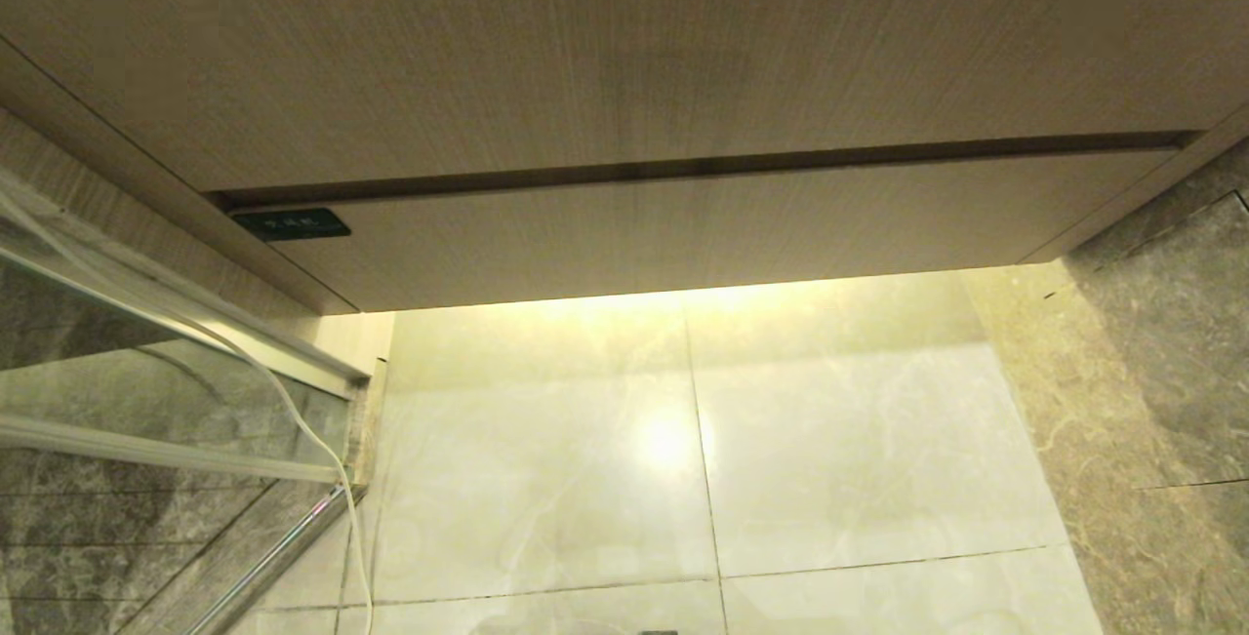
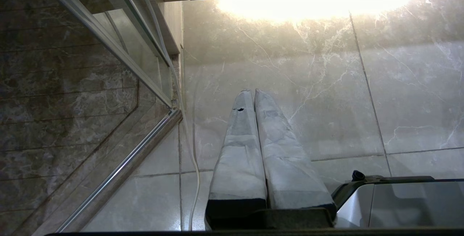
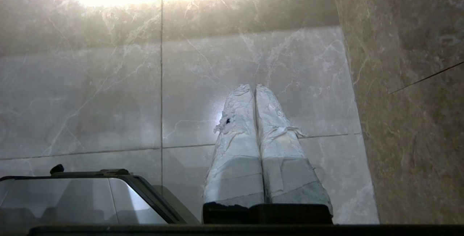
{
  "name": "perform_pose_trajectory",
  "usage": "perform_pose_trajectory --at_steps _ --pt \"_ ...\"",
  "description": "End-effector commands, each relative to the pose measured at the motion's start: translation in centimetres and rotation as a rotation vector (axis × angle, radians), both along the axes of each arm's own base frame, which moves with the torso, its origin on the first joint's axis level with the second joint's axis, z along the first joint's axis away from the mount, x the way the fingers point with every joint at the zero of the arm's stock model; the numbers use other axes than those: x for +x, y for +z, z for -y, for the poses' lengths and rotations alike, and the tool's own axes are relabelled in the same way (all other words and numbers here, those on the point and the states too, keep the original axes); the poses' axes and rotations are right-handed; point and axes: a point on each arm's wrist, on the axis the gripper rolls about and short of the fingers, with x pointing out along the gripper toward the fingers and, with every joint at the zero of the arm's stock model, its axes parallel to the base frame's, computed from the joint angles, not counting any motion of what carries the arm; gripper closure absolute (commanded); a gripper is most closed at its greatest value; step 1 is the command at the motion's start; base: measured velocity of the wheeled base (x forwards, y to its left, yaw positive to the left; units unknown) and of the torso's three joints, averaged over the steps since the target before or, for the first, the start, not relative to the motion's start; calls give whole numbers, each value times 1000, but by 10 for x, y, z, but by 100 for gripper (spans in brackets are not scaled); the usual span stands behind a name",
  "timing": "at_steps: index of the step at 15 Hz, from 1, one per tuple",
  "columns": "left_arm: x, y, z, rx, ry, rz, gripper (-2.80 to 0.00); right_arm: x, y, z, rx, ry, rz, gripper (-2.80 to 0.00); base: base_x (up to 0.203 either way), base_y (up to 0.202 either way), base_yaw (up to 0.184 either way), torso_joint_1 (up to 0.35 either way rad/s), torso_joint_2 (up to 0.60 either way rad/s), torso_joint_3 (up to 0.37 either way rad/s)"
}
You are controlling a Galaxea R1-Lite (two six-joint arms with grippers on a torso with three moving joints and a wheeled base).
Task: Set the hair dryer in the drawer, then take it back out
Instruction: Pull open the drawer
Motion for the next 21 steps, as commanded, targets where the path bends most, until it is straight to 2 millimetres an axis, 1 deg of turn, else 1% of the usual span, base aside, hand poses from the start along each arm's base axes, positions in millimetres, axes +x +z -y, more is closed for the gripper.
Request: perform_pose_trajectory --at_steps 1,2,3,4,6,7,8,9,10,11,12,13,15,16,17,18,21 --pt "0 0 0 0 0 0 0 -1 5 0 -3 7 4 0 0 0 0 0 0 0" --pt "0 0 0 0 0 -1 0 -3 18 0 -6 19 18 0 0 0 0 0 0 0" --pt "0 0 0 0 0 0 0 -7 42 -1 -8 33 37 0 0 0 0 0 0 0" --pt "0 0 0 0 0 -1 0 -13 75 -1 -11 47 60 0 0 0 0 0 0 0" --pt "0 0 0 0 0 -1 0 -20 160 -2 -14 78 89 0 0 0 0 0 0 0" --pt "0 0 0 0 0 -1 0 -12 203 -2 -15 105 58 0 0 0 0 0 0 0" --pt "0 0 0 0 0 -1 0 3 239 -3 -15 133 17 0 0 0 0 0 0 0" --pt "0 0 0 0 0 -1 0 25 269 -4 -20 174 -43 0 0 0 0 0 0 0" --pt "0 0 0 0 0 0 0 48 287 -5 -28 227 -111 0 0 0 0 0 0 0" --pt "0 0 0 0 0 -1 0 68 300 -7 -37 294 -175 0 0 0 0 0 0 0" --pt "0 0 0 0 0 -1 0 89 308 -11 -44 391 -246 0 0 0 0 0 0 0" --pt "0 0 0 0 0 0 0 102 311 -18 -53 510 -298 0 0 0 0 0 0 0" --pt "0 0 0 0 0 0 0 124 306 -42 -79 794 -406 0 0 0 0 0 0 0" --pt "0 0 0 0 0 0 0 130 301 -51 -86 944 -444 0 0 0 0 0 0 0" --pt "0 0 0 0 0 -1 0 131 295 -55 -150 1014 -457 0 0 0 0 0 0 0" --pt "0 0 0 0 0 -1 0 129 290 -56 -212 1046 -474 0 0 0 0 0 0 0" --pt "0 0 0 0 0 0 0 121 276 -53 -538 1184 -438 0 0 0 0 0 0 0"
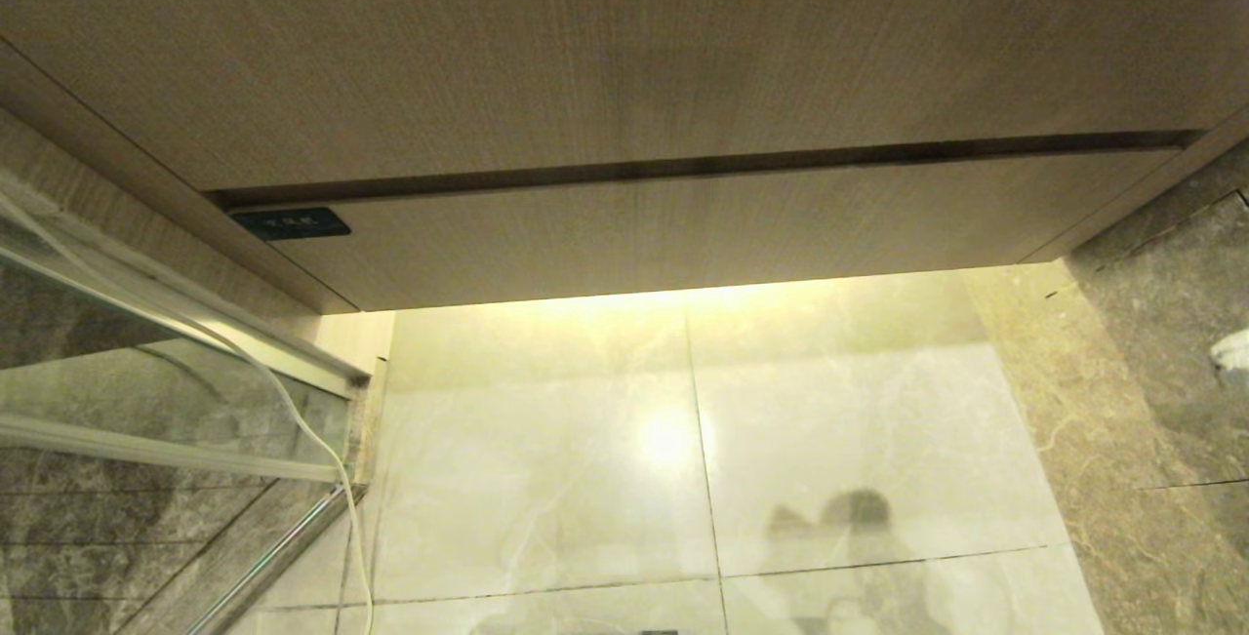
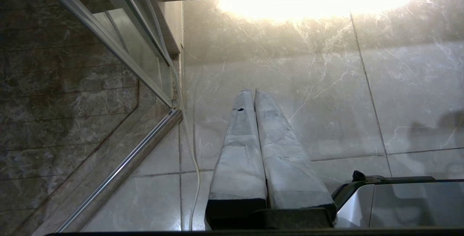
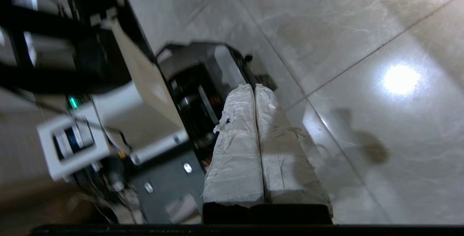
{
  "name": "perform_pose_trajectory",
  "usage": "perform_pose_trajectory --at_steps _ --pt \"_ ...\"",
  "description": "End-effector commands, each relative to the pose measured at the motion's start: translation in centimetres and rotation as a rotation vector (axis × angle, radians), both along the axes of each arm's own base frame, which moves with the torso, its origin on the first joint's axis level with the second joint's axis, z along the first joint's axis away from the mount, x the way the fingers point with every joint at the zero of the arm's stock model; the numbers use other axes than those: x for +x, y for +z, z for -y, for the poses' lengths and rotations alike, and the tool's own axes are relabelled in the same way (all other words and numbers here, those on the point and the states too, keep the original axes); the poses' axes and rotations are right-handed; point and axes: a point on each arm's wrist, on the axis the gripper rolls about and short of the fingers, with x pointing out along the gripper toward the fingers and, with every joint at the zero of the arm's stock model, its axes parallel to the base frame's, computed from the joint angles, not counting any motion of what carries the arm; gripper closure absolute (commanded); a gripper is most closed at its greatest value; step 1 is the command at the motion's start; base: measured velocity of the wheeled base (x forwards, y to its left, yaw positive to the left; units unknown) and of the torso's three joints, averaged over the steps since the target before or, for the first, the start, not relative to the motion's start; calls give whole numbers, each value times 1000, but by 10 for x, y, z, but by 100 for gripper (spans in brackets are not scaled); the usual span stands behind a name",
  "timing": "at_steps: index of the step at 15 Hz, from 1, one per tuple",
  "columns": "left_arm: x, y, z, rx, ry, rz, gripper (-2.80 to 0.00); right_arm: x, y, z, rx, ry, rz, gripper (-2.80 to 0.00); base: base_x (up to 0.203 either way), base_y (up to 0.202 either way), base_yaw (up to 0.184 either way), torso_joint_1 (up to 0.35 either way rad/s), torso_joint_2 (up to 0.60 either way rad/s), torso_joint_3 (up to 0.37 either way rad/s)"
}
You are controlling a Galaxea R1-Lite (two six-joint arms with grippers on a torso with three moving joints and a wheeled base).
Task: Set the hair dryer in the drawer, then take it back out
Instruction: Pull open the drawer
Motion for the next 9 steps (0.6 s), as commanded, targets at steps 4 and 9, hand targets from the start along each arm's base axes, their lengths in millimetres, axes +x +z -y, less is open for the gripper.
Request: perform_pose_trajectory --at_steps 4,9 --pt "0 0 0 0 -1 0 0 32 -23 -7 -379 101 148 0 0 0 0 0 0 0" --pt "0 0 0 0 -1 -1 0 82 -32 -41 -411 33 348 0 0 0 0 0 0 0"
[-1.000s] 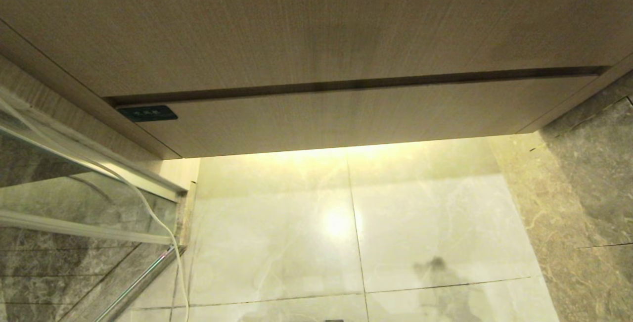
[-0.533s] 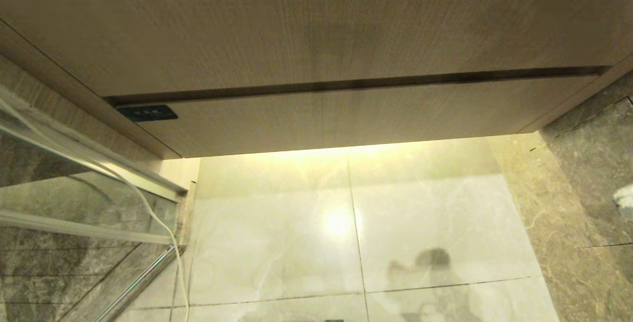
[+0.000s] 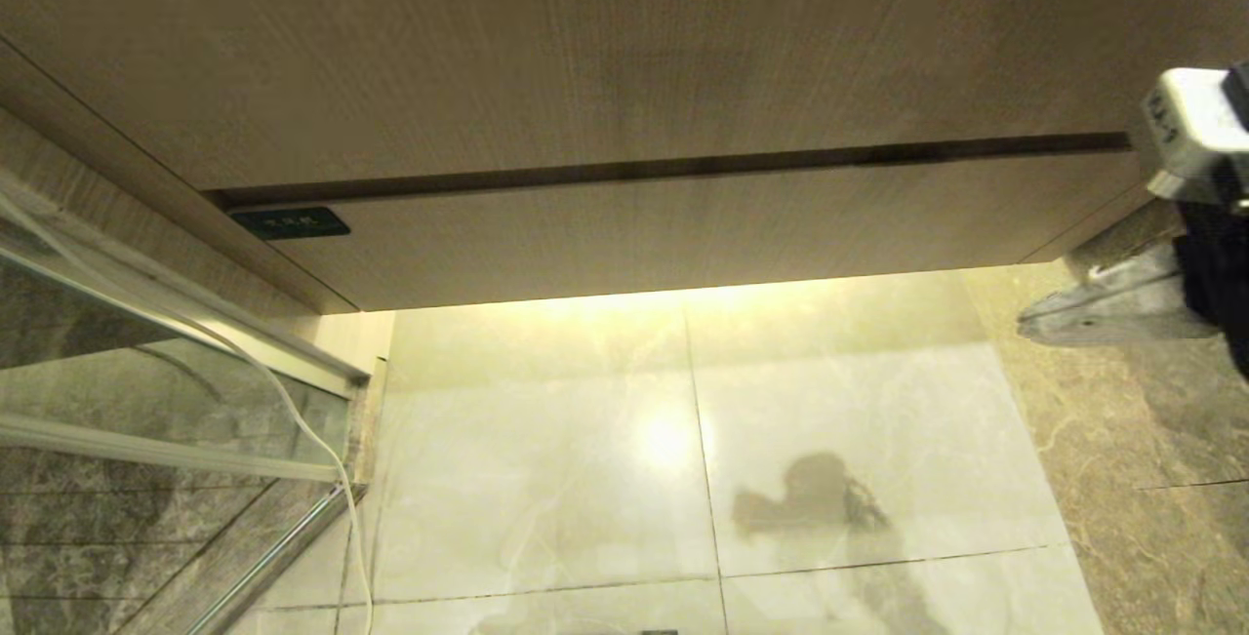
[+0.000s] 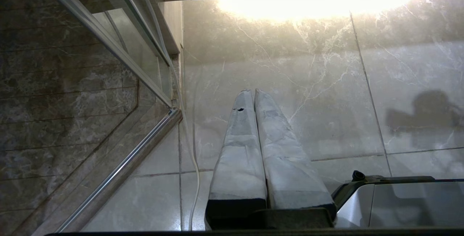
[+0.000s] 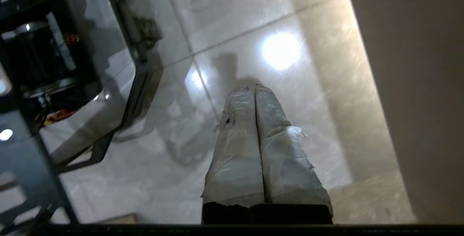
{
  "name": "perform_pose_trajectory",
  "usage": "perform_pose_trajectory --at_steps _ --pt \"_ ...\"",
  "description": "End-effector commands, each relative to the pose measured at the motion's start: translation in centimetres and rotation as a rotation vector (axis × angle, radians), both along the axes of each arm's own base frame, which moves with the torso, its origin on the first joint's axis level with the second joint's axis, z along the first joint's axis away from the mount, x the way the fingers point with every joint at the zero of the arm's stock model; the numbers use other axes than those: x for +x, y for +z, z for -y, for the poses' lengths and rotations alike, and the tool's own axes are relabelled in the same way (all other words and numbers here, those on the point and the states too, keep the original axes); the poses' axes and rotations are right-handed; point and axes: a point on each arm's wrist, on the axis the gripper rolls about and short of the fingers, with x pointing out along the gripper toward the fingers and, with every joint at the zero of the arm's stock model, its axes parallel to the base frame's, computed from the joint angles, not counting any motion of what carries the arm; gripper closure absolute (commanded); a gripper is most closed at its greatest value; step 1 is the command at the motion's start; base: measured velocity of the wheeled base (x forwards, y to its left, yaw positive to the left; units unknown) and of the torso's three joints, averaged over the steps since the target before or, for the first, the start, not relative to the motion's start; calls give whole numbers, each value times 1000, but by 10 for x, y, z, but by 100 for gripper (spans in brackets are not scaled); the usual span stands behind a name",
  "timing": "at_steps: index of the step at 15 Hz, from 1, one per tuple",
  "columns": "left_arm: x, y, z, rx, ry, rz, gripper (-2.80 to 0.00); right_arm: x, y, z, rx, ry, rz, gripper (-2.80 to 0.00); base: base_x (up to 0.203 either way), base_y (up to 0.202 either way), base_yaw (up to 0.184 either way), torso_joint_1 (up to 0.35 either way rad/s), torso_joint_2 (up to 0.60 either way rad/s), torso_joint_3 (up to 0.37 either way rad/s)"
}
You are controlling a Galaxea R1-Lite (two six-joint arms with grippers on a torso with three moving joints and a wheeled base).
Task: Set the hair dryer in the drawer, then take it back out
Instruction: Pull open the drawer
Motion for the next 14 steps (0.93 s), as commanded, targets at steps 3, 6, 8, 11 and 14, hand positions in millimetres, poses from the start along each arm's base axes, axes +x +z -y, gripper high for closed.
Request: perform_pose_trajectory --at_steps 3,6,8,11,14 --pt "0 0 0 0 0 0 0 40 -15 -29 53 37 128 0 0 0 0 0 0 0" --pt "0 0 0 0 0 -1 0 47 -15 -33 77 70 178 0 0 0 0 0 0 0" --pt "0 0 0 0 0 -1 0 55 -26 -35 60 171 225 0 0 0 0 0 0 0" --pt "0 0 0 0 0 0 0 81 -42 -41 34 275 257 -280 0 0 0 0 0 0" --pt "0 0 0 0 0 -1 0 103 -43 -50 61 278 364 -280 0 0 0 0 0 0"
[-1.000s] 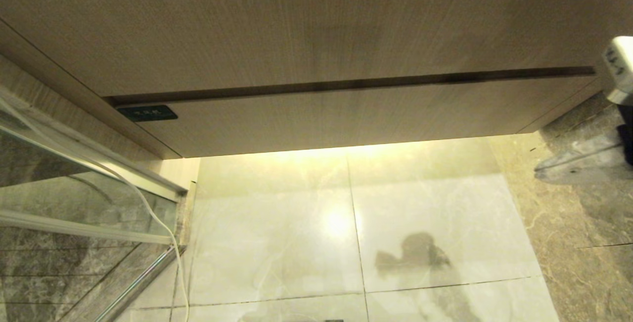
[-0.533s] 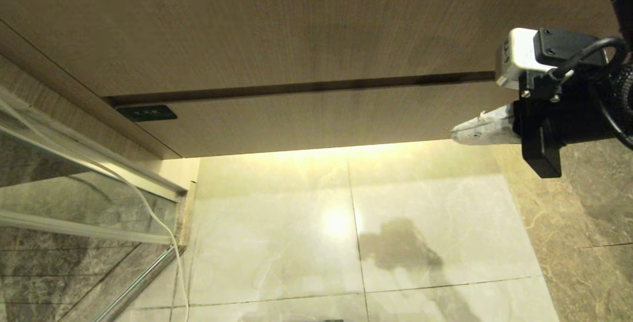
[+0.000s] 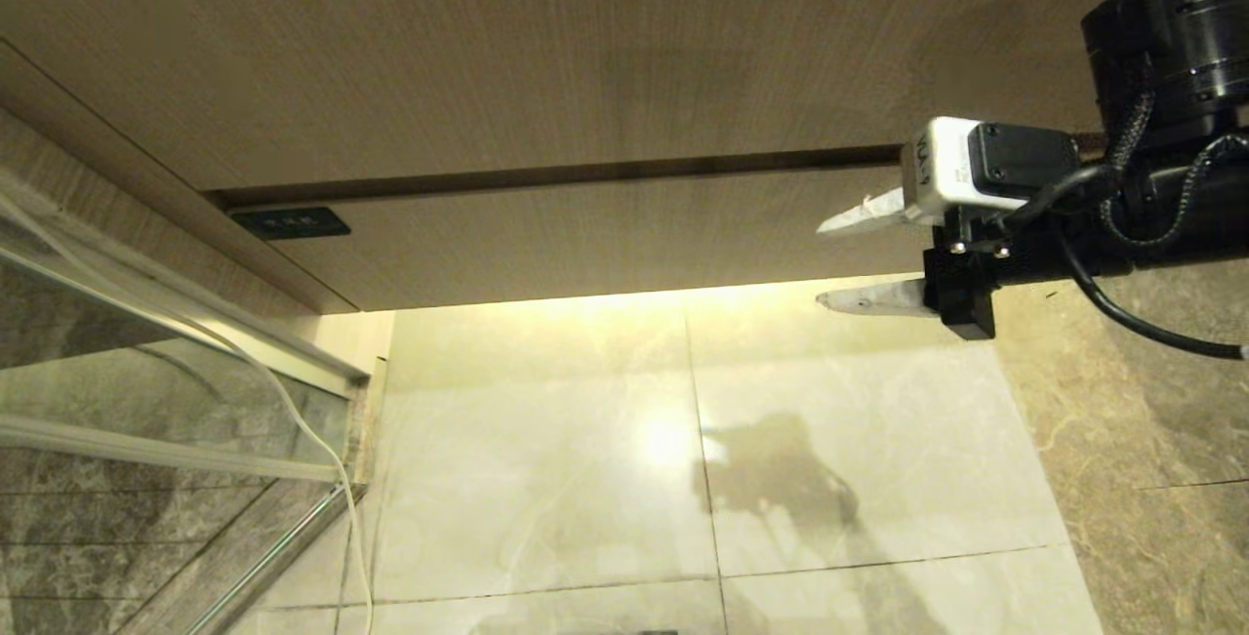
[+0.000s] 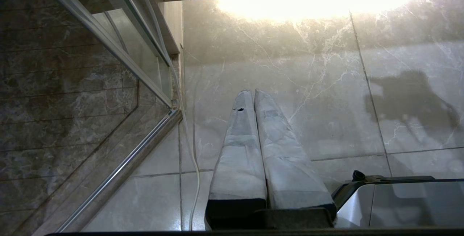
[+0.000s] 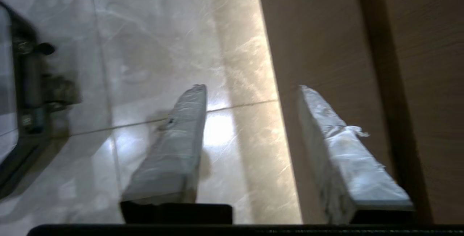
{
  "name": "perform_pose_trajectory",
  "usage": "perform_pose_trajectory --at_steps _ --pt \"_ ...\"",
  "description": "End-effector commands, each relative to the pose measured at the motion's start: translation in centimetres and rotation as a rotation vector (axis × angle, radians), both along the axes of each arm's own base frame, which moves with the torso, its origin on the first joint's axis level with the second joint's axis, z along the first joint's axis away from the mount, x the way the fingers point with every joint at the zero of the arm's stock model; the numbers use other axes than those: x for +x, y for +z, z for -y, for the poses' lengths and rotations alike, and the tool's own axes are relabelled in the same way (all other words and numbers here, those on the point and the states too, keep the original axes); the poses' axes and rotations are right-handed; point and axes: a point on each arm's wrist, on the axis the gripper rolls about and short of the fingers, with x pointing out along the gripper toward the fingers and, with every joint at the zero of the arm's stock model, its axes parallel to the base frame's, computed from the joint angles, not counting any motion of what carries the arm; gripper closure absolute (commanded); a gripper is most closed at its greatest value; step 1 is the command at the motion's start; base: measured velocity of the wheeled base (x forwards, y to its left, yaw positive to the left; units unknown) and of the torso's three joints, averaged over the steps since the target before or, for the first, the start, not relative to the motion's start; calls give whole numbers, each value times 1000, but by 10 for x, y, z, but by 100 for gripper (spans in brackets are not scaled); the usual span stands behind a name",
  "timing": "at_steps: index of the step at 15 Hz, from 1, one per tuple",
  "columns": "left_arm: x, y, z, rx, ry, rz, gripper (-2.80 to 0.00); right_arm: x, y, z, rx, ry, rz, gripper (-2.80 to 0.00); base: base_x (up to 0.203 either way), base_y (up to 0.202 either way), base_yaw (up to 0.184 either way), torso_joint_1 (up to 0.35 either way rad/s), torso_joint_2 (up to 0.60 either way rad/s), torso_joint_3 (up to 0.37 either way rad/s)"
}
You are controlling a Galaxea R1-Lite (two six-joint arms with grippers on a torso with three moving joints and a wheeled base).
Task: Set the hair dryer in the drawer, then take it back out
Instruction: Pull open the drawer
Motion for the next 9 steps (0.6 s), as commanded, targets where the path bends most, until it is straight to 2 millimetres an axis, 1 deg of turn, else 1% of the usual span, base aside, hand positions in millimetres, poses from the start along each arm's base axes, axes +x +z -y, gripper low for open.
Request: perform_pose_trajectory --at_steps 1,3,5,7,9 --pt "0 0 0 0 0 -1 0 25 -7 -7 13 -10 69 -280 0 0 0 0 0 0" --pt "0 0 0 0 0 0 0 40 -1 -4 0 -27 169 -280 0 0 0 0 0 0" --pt "0 0 0 0 0 -1 0 53 0 -2 -50 -25 241 -280 0 0 0 0 0 0" --pt "0 0 0 0 0 0 0 56 6 0 -67 -29 261 -280 0 0 0 0 0 0" --pt "0 0 0 0 0 -1 0 51 6 2 -120 -10 243 -280 0 0 0 0 0 0"
